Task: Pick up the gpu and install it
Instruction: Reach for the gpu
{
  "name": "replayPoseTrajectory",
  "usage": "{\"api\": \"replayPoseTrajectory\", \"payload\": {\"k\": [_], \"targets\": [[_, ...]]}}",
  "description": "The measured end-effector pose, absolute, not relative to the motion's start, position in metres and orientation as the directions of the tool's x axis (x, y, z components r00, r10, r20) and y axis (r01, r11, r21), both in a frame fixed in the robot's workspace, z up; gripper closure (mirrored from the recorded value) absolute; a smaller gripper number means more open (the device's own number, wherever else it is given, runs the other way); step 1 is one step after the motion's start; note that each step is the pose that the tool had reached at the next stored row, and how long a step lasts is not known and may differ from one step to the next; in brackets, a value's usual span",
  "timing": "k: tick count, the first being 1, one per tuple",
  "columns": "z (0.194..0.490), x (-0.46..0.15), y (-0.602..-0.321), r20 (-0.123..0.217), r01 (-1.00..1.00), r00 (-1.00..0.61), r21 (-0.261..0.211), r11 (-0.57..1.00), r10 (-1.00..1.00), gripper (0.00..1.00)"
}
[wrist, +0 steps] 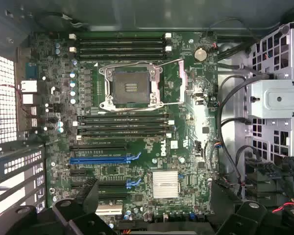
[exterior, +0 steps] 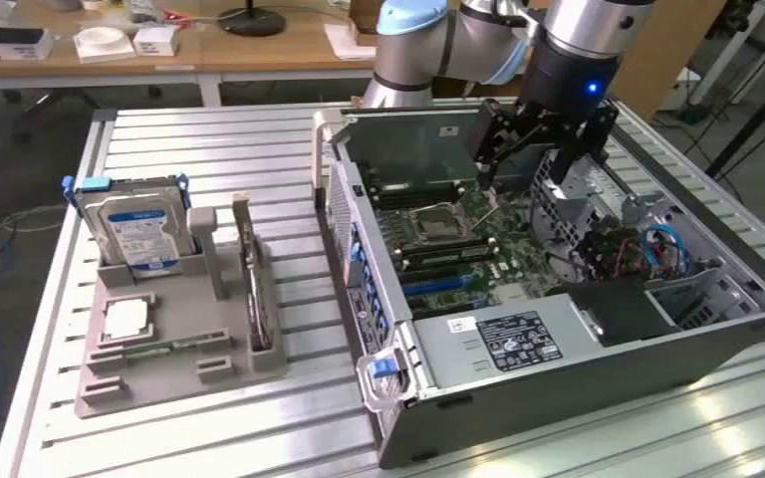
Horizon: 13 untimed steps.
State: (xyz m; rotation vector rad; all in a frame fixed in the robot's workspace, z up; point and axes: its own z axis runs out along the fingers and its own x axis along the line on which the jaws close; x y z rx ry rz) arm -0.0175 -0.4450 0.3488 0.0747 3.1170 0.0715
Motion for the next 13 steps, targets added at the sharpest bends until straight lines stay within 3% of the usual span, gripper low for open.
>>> {"api": "replayPoseTrajectory", "payload": {"k": [13], "targets": [[0.3488,-0.0175,-0.4450,-0.022,0.047,-0.999,0.046,0.998,0.048,0.01]]}}
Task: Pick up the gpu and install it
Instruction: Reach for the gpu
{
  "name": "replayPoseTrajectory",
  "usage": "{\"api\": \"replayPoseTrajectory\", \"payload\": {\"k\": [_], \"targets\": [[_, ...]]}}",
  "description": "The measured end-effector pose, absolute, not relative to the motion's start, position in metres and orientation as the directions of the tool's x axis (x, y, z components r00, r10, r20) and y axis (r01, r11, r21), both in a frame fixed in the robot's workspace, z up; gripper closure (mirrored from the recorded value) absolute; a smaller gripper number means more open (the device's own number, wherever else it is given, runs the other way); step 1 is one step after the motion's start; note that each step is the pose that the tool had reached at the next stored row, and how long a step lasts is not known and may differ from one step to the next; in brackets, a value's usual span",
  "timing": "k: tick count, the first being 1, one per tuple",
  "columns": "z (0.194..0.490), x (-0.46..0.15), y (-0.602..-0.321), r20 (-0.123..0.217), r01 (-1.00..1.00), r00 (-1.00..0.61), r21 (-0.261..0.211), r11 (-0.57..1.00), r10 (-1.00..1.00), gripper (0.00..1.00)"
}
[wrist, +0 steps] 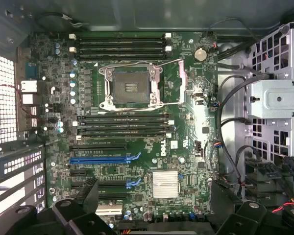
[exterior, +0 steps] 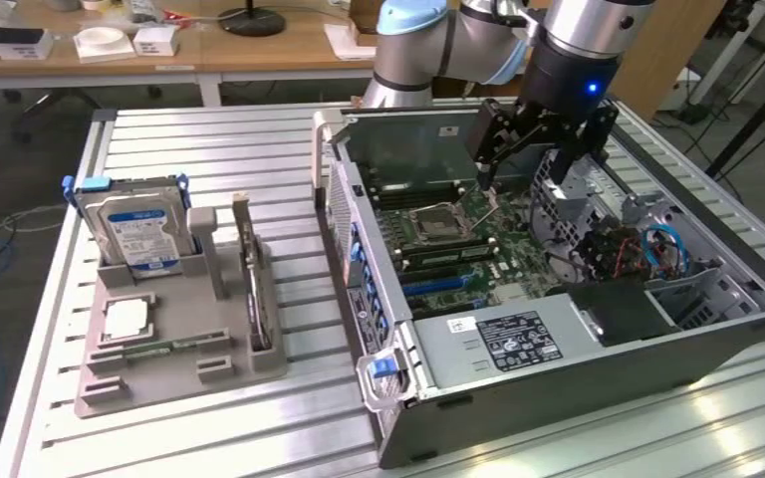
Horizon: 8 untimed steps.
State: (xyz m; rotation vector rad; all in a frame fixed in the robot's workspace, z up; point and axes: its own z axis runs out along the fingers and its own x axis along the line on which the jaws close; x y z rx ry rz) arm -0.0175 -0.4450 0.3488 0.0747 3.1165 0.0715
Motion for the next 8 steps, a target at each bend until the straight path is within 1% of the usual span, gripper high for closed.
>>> {"api": "replayPoseTrajectory", "payload": {"k": [8], "targets": [[0.349,-0.037,-0.445,-0.023,0.047,-0.999,0.046,0.998,0.048,0.01]]}}
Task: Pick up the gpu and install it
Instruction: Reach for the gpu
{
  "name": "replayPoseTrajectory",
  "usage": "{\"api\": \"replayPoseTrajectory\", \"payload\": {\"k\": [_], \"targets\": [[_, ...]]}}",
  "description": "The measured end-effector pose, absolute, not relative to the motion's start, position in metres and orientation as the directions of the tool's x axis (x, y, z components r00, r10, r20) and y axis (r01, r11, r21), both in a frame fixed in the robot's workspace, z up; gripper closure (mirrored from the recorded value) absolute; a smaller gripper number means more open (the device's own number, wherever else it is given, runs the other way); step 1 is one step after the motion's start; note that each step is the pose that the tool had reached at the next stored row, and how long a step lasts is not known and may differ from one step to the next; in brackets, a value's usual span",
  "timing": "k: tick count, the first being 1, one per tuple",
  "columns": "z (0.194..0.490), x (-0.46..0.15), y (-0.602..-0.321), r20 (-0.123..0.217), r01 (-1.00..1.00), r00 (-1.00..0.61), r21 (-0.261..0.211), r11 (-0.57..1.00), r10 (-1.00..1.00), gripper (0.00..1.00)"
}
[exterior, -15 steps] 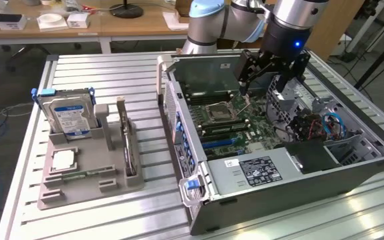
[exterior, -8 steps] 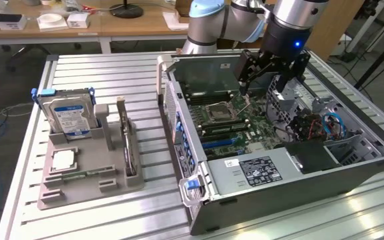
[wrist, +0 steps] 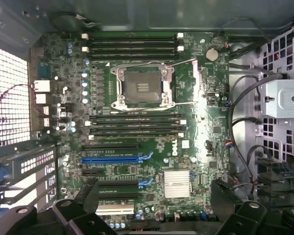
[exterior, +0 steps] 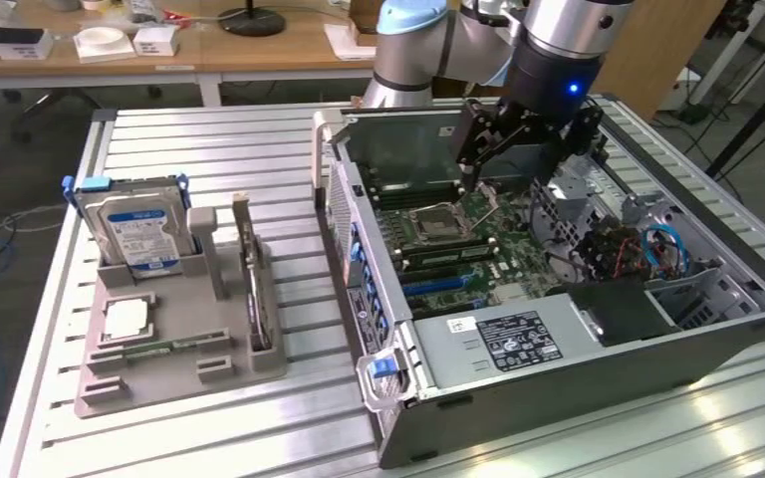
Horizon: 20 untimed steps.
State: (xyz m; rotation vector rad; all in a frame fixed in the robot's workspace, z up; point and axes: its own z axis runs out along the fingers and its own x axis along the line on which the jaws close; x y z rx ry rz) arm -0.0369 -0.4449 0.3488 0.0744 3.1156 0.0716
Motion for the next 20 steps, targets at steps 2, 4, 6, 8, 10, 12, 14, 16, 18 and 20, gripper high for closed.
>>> {"api": "replayPoseTrajectory", "payload": {"k": [2,4,6,8,10,12,14,16,18,20], "targets": [[0.3488,-0.0369,-0.4450,-0.023,0.047,-0.999,0.046,0.998,0.048,0.01],[0.3488,-0.0369,-0.4450,-0.023,0.047,-0.999,0.046,0.998,0.048,0.01],[0.3488,-0.0369,-0.4450,-0.023,0.047,-0.999,0.046,0.998,0.048,0.01],[0.3488,-0.0369,-0.4450,-0.023,0.047,-0.999,0.046,0.998,0.048,0.01],[0.3488,-0.0369,-0.4450,-0.023,0.047,-0.999,0.046,0.998,0.048,0.01],[0.3488,-0.0369,-0.4450,-0.023,0.047,-0.999,0.046,0.998,0.048,0.01],[0.3488,-0.0369,-0.4450,-0.023,0.047,-0.999,0.046,0.998,0.048,0.01],[0.3488,-0.0369,-0.4450,-0.023,0.047,-0.999,0.046,0.998,0.048,0.09],[0.3488,-0.0369,-0.4450,-0.023,0.047,-0.999,0.046,0.998,0.048,0.15],[0.3488,-0.0369,-0.4450,-0.023,0.047,-0.999,0.046,0.998,0.048,0.21]]}}
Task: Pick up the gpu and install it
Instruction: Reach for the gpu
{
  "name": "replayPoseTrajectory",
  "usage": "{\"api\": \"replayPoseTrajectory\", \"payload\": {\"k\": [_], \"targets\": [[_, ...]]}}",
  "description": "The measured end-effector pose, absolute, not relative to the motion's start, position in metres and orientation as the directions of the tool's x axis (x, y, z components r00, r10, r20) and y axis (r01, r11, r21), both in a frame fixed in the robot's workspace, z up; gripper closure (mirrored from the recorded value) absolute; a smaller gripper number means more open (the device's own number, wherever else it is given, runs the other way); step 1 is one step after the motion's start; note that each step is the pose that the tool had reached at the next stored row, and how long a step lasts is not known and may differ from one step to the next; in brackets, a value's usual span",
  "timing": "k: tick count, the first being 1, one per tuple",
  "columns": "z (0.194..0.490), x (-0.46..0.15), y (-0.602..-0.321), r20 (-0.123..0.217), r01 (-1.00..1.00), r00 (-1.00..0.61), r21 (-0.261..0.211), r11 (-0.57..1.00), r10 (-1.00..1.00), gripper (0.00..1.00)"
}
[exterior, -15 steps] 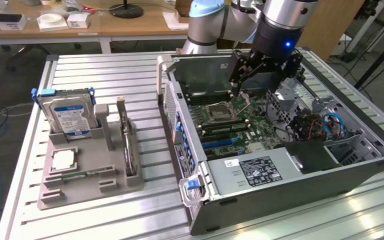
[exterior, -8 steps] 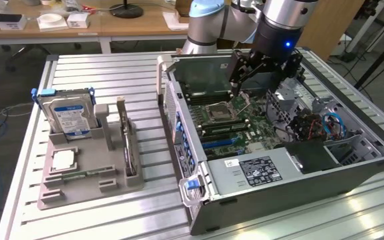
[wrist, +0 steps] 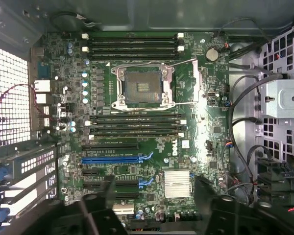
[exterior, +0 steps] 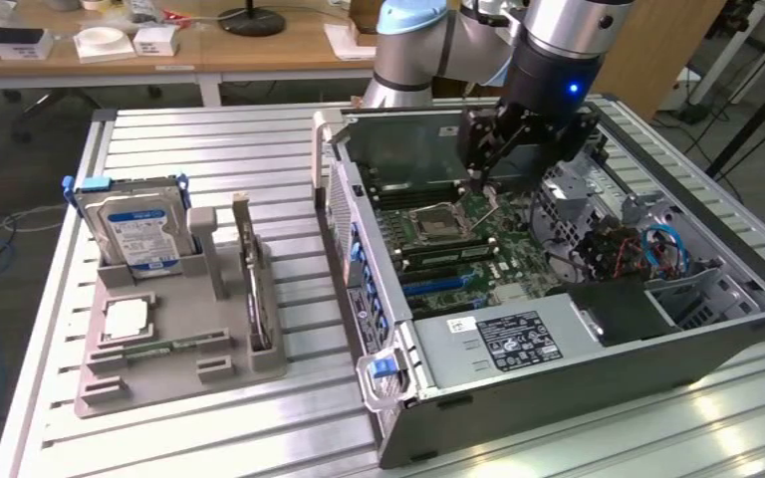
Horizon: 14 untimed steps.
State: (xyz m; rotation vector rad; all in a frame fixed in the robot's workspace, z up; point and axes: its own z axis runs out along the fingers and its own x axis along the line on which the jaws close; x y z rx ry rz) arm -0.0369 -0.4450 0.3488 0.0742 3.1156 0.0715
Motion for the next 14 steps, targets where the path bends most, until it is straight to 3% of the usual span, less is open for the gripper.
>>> {"api": "replayPoseTrajectory", "payload": {"k": [3,5,12,14], "targets": [[0.3488,-0.0369,-0.4450,-0.023,0.047,-0.999,0.046,0.998,0.048,0.38],[0.3488,-0.0369,-0.4450,-0.023,0.047,-0.999,0.046,0.998,0.048,0.38],[0.3488,-0.0369,-0.4450,-0.023,0.047,-0.999,0.046,0.998,0.048,0.73],[0.3488,-0.0369,-0.4450,-0.023,0.047,-0.999,0.046,0.998,0.048,0.73]]}}
